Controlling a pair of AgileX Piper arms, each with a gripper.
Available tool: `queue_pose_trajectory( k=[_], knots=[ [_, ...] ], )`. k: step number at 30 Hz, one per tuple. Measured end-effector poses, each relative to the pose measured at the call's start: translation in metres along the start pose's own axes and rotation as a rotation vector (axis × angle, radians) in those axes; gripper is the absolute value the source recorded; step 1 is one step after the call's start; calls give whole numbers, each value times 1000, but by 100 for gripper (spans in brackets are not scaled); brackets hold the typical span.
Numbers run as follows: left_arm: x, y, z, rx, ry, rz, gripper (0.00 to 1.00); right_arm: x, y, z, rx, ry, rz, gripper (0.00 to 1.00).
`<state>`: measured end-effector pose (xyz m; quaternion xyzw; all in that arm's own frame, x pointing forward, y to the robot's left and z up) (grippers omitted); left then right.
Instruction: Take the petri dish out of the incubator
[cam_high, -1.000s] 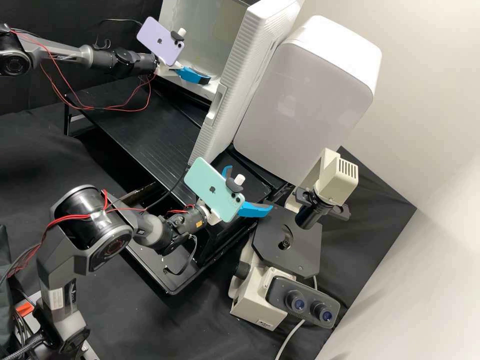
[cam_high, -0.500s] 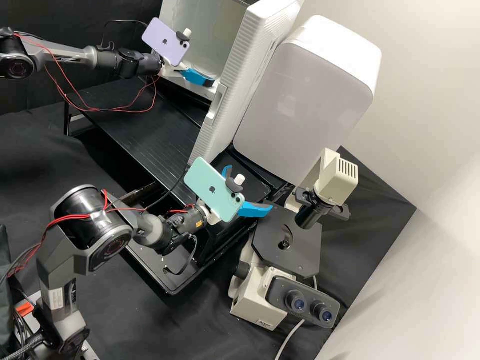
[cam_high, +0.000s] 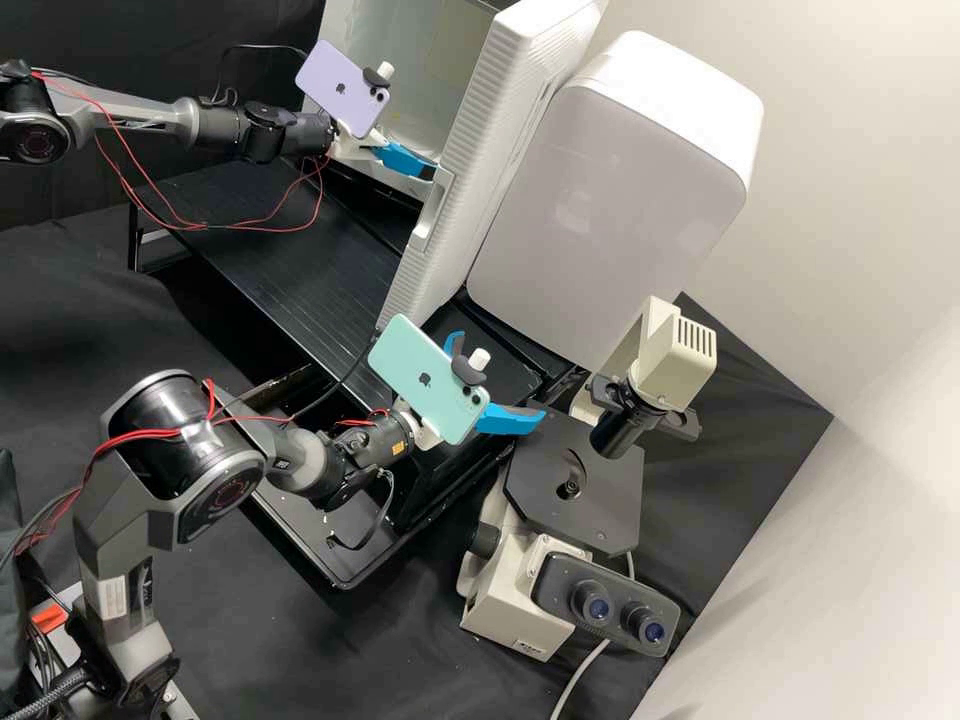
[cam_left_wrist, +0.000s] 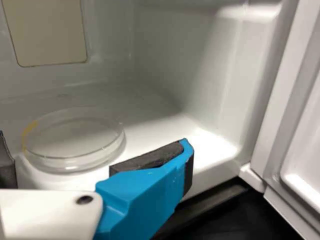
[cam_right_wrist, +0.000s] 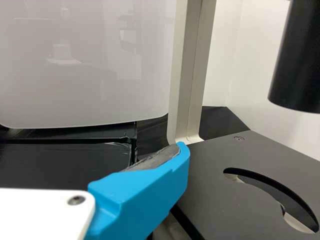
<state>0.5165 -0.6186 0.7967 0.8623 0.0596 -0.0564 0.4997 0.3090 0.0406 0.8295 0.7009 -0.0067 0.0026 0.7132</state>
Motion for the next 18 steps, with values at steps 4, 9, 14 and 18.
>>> queue_pose_trajectory(
  k=[4, 9, 14, 18],
  knots=[
    [4, -1, 0, -1, 6, 7, 100, 0, 0, 0, 0, 0, 0, 100],
    [9, -4, 0, -2, 5, 9, 100, 0, 0, 0, 0, 0, 0, 100],
    [12, -7, -2, -1, 24, 9, 100, 0, 0, 0, 0, 0, 0, 100],
    [14, -7, -3, -2, 39, 17, 100, 0, 0, 0, 0, 0, 0, 100]
  ],
)
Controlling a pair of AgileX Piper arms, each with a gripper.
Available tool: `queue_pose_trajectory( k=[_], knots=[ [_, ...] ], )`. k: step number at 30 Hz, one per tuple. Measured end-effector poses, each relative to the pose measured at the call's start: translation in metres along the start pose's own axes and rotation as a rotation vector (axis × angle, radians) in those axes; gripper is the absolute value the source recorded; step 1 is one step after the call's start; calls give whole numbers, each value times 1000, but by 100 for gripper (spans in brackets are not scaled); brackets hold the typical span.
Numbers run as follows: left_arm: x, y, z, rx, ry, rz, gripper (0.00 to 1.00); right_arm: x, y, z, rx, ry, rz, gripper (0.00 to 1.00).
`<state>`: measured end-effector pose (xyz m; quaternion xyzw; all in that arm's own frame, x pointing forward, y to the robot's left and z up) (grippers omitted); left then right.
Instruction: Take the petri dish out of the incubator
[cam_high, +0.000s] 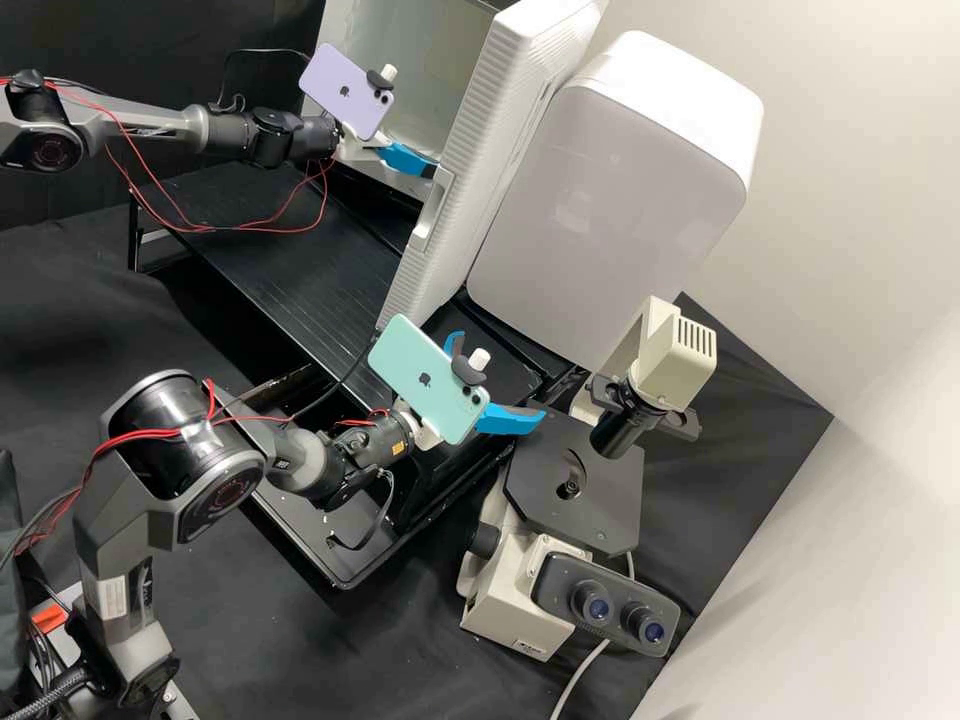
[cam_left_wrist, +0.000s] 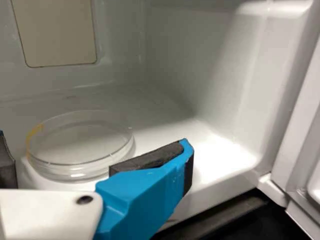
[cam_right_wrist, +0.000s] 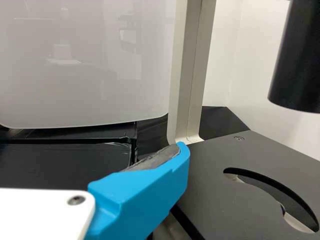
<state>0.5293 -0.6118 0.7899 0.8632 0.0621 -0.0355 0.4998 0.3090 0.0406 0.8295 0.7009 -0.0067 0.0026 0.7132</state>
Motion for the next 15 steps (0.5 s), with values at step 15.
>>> queue_pose_trajectory(
  k=[15],
  knots=[
    [6, -5, -1, 0, 10, 2, 100, 0, 0, 0, 0, 0, 0, 100]
  ],
)
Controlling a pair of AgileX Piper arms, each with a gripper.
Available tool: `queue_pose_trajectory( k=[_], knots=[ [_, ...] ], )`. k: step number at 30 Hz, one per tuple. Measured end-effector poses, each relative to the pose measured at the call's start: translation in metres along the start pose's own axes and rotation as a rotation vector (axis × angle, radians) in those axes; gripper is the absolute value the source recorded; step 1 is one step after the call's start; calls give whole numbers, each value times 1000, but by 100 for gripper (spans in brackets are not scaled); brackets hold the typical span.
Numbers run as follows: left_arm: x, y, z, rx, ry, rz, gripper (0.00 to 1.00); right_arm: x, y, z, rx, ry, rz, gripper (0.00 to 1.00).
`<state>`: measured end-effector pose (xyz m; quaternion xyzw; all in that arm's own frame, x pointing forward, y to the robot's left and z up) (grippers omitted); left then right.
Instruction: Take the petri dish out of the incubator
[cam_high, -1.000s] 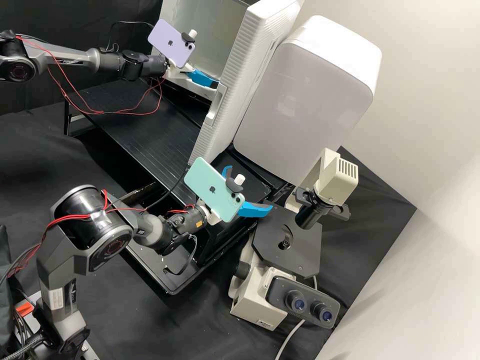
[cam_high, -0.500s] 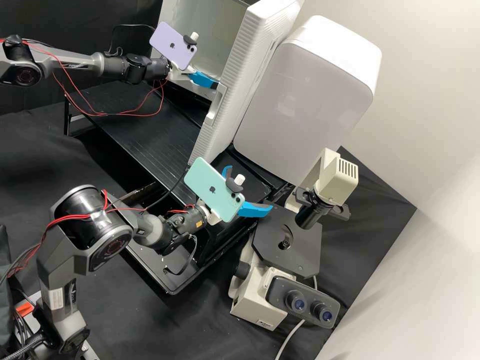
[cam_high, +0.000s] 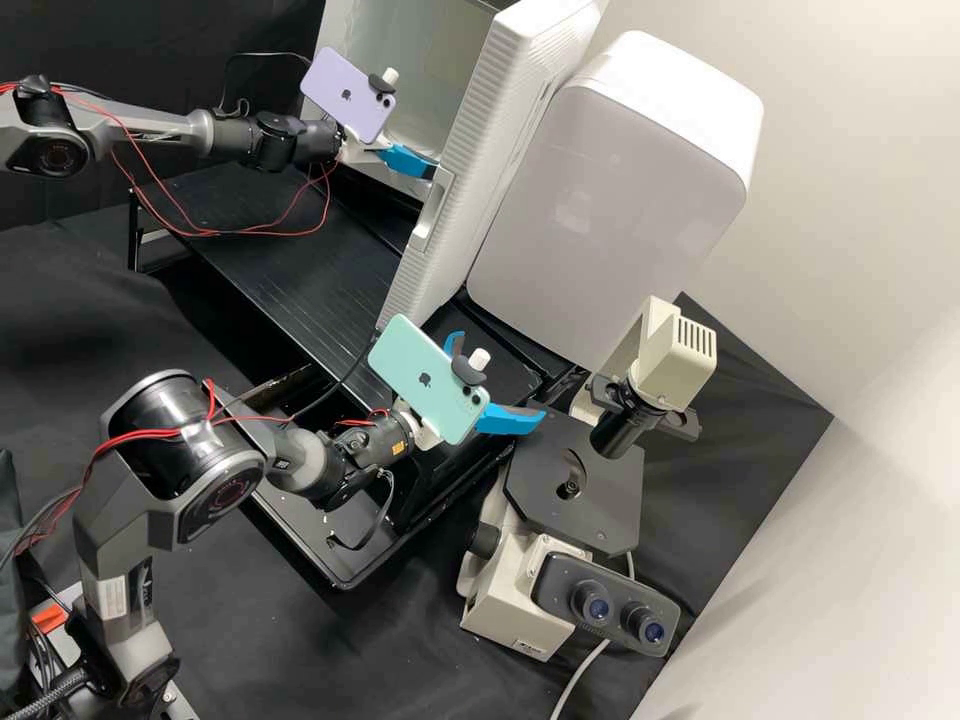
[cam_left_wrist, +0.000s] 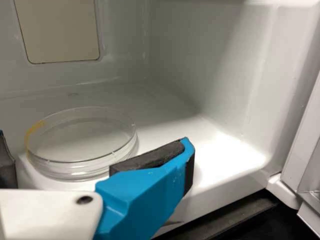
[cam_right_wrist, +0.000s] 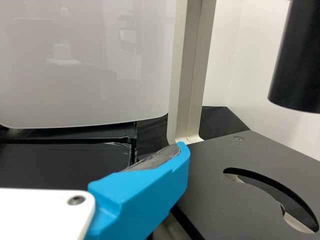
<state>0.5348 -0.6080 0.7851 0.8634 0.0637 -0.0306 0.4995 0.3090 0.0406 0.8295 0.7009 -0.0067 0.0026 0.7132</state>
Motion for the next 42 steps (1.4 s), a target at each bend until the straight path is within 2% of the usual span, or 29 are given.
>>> queue_pose_trajectory(
  k=[21, 22, 42],
  knots=[
    [8, -6, -2, 1, 7, 2, 100, 0, 0, 0, 0, 0, 0, 100],
    [8, -5, -3, 1, 7, 2, 0, 0, 0, 0, 0, 0, 0, 100],
    [9, -4, -6, -2, 7, 2, 0, 0, 0, 0, 0, 0, 0, 100]
  ],
)
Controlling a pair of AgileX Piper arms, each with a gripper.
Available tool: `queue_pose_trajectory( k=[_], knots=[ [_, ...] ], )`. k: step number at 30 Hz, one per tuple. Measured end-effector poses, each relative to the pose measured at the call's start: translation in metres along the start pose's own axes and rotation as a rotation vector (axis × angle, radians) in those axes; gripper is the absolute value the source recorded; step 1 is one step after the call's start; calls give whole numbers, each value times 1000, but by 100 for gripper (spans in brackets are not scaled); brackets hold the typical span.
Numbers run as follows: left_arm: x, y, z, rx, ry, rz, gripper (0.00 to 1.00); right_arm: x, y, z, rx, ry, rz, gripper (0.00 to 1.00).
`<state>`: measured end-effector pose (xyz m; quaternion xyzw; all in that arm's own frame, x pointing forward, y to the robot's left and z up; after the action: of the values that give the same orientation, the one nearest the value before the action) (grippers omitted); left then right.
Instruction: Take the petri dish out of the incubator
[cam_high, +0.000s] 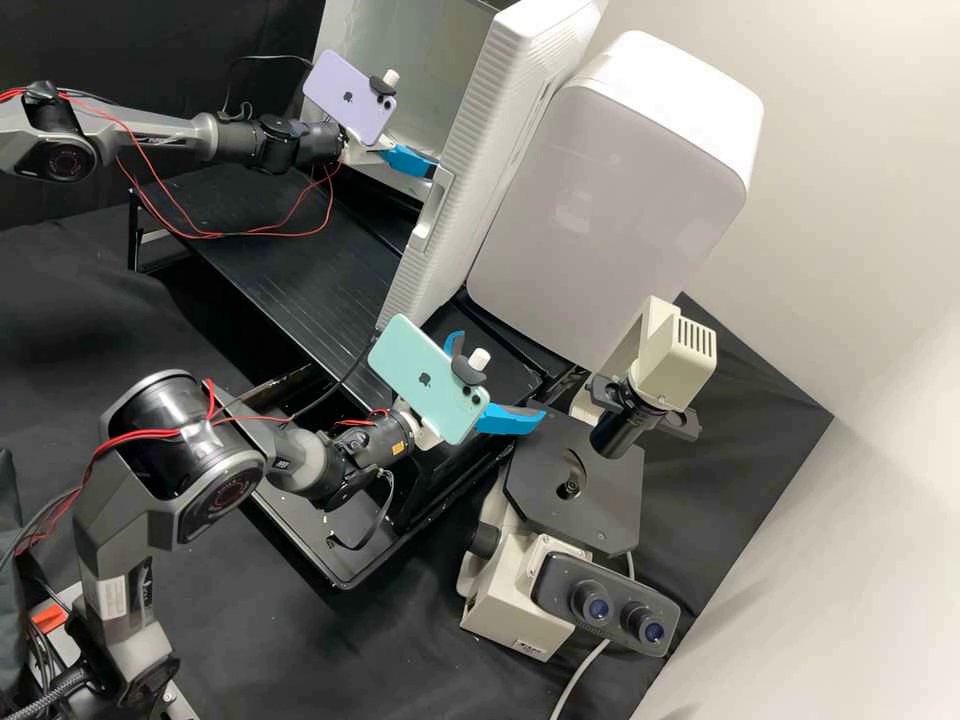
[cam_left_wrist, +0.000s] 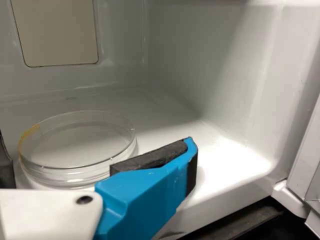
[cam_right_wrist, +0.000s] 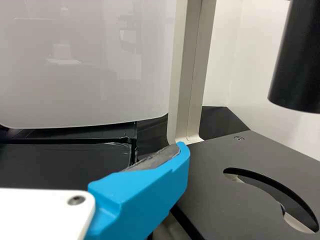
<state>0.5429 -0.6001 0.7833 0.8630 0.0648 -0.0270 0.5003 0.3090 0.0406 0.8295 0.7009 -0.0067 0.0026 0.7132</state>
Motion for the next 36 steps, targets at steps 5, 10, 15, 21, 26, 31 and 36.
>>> queue_pose_trajectory(
  k=[5, 10, 15, 21, 26, 31, 36],
  knots=[
    [0, 0, -1, 0, 1, 0, 0, 0, 0, 0, 0, 0, 0, 100],
    [0, 1, -2, -1, 3, 1, 0, 0, 0, 0, 0, 0, 0, 100],
    [1, 1, -3, -1, 4, 1, 0, 0, 0, 0, 0, 0, 0, 100],
    [1, 1, -4, -1, 6, 2, 0, 0, 0, 0, 0, 0, 0, 100],
    [1, 1, -5, -1, 7, 1, 0, 0, 0, 0, 0, 0, 0, 100],
    [1, 1, -5, -1, 7, 1, 0, 0, 0, 0, 0, 0, 0, 100],
    [1, 1, -5, -1, 7, 1, 0, 0, 0, 0, 0, 0, 0, 100]
  ],
)
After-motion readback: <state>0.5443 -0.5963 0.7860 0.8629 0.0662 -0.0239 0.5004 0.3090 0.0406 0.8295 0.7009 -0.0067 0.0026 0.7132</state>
